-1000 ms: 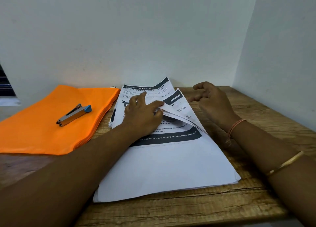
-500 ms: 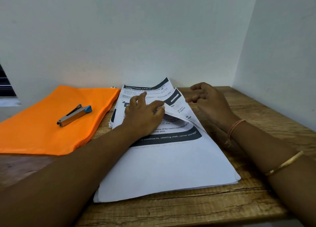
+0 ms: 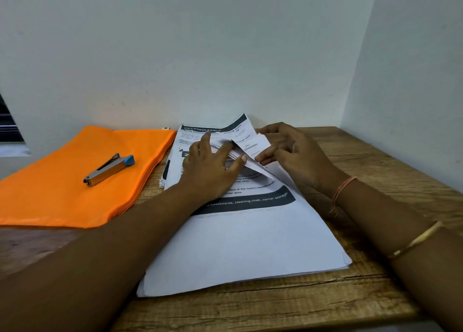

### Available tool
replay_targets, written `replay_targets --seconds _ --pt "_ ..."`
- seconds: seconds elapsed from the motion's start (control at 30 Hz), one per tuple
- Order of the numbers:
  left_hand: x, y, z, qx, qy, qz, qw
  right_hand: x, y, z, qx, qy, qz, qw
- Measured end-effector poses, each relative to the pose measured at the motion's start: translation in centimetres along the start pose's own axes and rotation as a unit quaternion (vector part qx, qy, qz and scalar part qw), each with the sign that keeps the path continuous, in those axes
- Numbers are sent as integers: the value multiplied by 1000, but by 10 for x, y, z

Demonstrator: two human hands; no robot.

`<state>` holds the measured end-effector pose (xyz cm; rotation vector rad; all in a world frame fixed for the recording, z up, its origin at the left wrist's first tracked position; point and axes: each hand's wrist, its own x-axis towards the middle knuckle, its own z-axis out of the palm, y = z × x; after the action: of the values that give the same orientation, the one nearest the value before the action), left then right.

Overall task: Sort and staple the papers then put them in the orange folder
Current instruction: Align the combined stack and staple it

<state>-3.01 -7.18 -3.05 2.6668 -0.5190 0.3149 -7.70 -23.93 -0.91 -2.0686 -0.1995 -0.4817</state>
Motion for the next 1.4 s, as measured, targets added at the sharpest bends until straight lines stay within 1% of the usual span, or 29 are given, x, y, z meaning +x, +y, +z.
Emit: replay_targets --seconds 0.1,0.17,0.27,0.33,0.43,0.57,0.87,1.23,1.4 --pt "1 0 2 -29 19 -8 999 -3 -2 -1 -7 -7 -1 1000" --pt "1 -1 0 -40 25 7 999 -4 -3 -1 -7 -13 2 1000" --pt "1 -2 -2 -1 10 33 999 -2 0 0 4 -6 9 1000" --pt "1 -2 -1 0 1 35 999 1 2 -3 -31 26 11 999" --pt "1 -2 1 -20 12 26 999 4 5 -10 -76 86 16 993" --pt "0 0 -2 -24 11 22 999 5 8 -15 -95 116 38 988" --pt "-2 2 -3 -29 3 19 999 6 6 -12 -109 87 66 988" --pt "-2 1 -3 -27 1 20 999 7 6 -12 -76 81 81 991" --pt "-2 1 -4 -28 5 20 999 9 7 -11 -45 80 50 995"
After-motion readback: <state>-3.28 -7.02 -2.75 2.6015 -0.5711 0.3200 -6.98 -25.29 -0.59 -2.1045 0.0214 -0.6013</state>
